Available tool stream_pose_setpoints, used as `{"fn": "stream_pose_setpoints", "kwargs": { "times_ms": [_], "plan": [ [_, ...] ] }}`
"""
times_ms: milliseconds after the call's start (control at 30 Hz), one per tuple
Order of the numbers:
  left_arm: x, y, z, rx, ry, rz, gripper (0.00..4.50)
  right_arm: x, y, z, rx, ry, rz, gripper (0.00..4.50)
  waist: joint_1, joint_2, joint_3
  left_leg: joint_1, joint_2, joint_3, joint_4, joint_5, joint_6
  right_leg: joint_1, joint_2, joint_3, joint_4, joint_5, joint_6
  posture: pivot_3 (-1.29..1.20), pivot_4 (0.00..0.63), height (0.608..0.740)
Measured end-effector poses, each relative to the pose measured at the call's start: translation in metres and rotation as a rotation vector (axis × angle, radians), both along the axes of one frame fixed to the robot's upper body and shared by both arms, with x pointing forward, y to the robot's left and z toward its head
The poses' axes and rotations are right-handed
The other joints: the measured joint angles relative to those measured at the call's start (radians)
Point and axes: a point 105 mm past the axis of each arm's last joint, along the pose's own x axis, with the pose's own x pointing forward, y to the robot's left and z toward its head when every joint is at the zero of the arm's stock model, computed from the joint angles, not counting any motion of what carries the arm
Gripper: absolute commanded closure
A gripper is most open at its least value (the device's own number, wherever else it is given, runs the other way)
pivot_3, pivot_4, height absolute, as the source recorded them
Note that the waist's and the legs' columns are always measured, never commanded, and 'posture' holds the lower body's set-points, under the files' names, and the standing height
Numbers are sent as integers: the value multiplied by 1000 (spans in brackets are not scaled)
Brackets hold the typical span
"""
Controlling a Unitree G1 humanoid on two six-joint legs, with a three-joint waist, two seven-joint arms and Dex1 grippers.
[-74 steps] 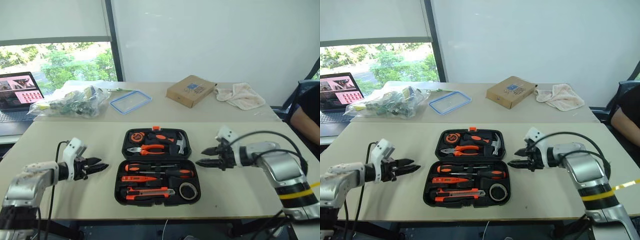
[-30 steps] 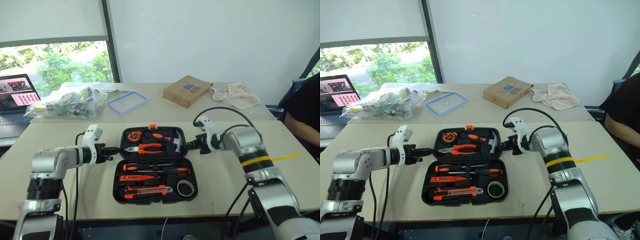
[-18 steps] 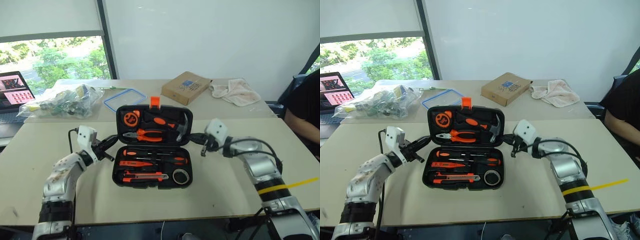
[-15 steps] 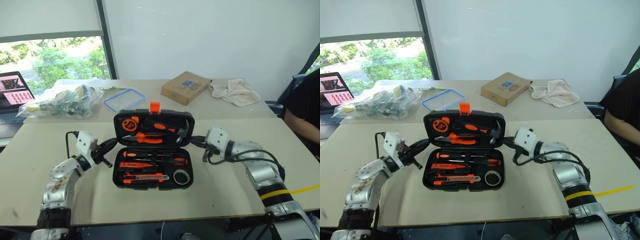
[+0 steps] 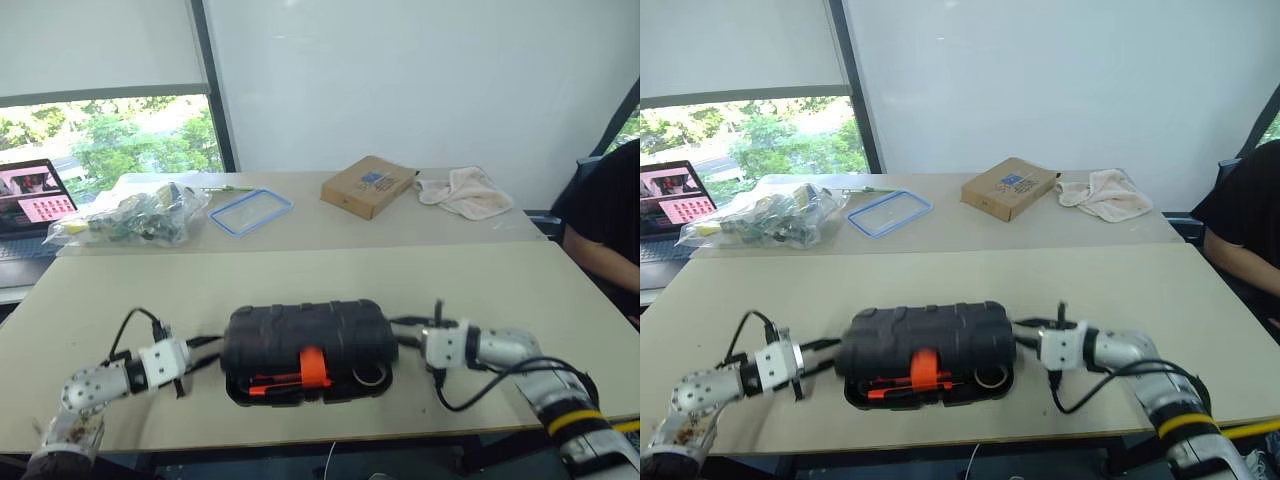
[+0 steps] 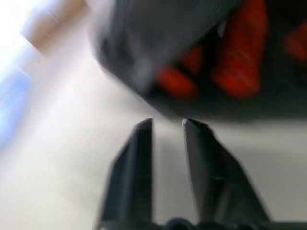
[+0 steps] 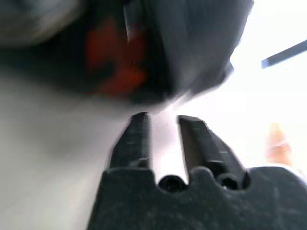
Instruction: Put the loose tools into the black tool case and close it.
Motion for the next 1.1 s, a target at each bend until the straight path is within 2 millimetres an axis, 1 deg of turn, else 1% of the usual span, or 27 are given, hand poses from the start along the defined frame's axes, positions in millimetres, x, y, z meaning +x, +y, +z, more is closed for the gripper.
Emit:
{"fn": "stream_pose_setpoints", "kwargs": {
  "times_ms": [67,100,133,233,267,300,333,367,400,433,467,500,533,567,600,633,700,800,900,967,1100],
  "plan": [
    [0,5,5,30,17,-20,1400,-2,-1,6,-30,-13,24,1354,2,0,0,0,0,0,0,0,0,1,0,-1,-1,0,0,0,150,740],
    [0,7,6,34,26,-16,1164,-3,-3,7,-30,-11,22,1118,2,0,0,0,0,-1,0,0,1,1,0,-1,-1,0,0,0,150,740],
    [1,10,8,25,43,-1,1133,-5,-6,8,-23,-1,14,775,3,0,0,0,0,-1,0,-1,1,1,-1,-1,-1,0,0,0,150,740],
    [7,19,10,-50,121,72,1133,-15,-19,9,14,90,-27,775,14,0,0,0,0,-2,0,-2,3,1,-1,-2,-2,0,0,0,150,740],
    [8,21,10,-76,142,93,1133,-18,-22,8,23,123,-36,1206,18,0,0,0,0,-2,0,-2,4,1,-2,-2,-2,0,0,0,150,740],
    [11,22,11,-91,159,106,1133,-23,-25,6,33,161,-46,1427,22,0,0,-1,0,-2,0,-3,4,1,-2,-3,-2,0,0,0,150,740],
    [14,23,13,-113,173,124,1396,-32,-26,4,46,218,-47,1813,28,0,0,-1,-1,-3,0,-3,5,1,-3,-5,-3,0,0,0,150,740],
    [18,24,17,-134,183,142,1652,-43,-29,2,60,283,-50,2084,30,0,0,-1,-1,-3,0,-3,5,1,-3,-5,-3,0,0,0,150,740],
    [22,23,20,-145,182,147,1787,-49,-30,0,65,317,-51,2400,36,0,1,-2,-1,-3,1,-4,6,1,-4,-5,-3,0,1,0,150,740],
    [34,20,30,-179,175,162,2251,-67,-28,-3,76,405,-43,2808,45,0,1,-4,-2,-5,1,-4,6,1,-4,-7,-4,0,1,0,150,740],
    [41,19,38,-194,162,171,2646,-76,-24,-3,82,446,-24,3186,48,-1,1,-5,-2,-6,2,-4,6,1,-4,-8,-4,0,1,0,150,740],
    [48,15,45,-212,154,170,2905,-85,-19,-2,93,487,-15,3444,49,-2,1,-6,-2,-6,4,-4,6,1,-4,-8,-4,1,2,0,150,740],
    [56,9,53,-230,147,160,3347,-96,-11,-3,99,537,2,3842,49,-2,1,-7,-2,-7,4,-4,7,1,-4,-8,-5,1,3,0,150,740],
    [59,6,56,-235,147,156,3593,-100,-5,-2,105,555,16,4090,48,-2,1,-7,-3,-7,5,-4,7,1,-4,-8,-5,2,3,0,150,740],
    [63,-1,57,-237,153,143,4094,-105,-1,-3,107,576,14,4496,46,-2,1,-7,-3,-6,5,-5,8,1,-4,-7,-5,2,4,0,150,740],
    [67,-8,57,-238,157,128,4451,-110,4,-5,109,599,19,4500,45,-3,1,-7,-3,-6,6,-5,8,2,-4,-7,-5,2,4,0,150,740],
    [71,-20,51,-218,192,104,4451,-115,16,-10,110,624,23,4500,42,-4,2,-7,-3,-6,6,-5,8,2,-3,-7,-5,2,4,0,150,740],
    [73,-31,41,-177,255,70,4451,-115,30,-16,125,629,13,4500,41,-5,2,-10,-3,-6,8,-5,8,-1,-2,-7,-5,2,4,0,150,740],
    [68,-36,30,-117,336,4,4451,-99,41,-13,137,608,-19,4500,37,-6,2,-13,-3,-8,11,-5,8,-2,1,-7,-5,2,4,0,150,740],
    [63,-39,25,-94,375,-33,4451,-93,48,-13,124,597,-16,4500,38,-6,3,-15,-3,-8,12,-5,8,-4,2,-7,-5,2,4,0,150,740],
    [57,-36,24,-99,431,-50,4451,-75,55,-11,129,558,-41,4500,34,-7,3,-15,-2,-8,15,-5,8,-4,3,-6,-4,2,4,0,150,740]
  ]
}}
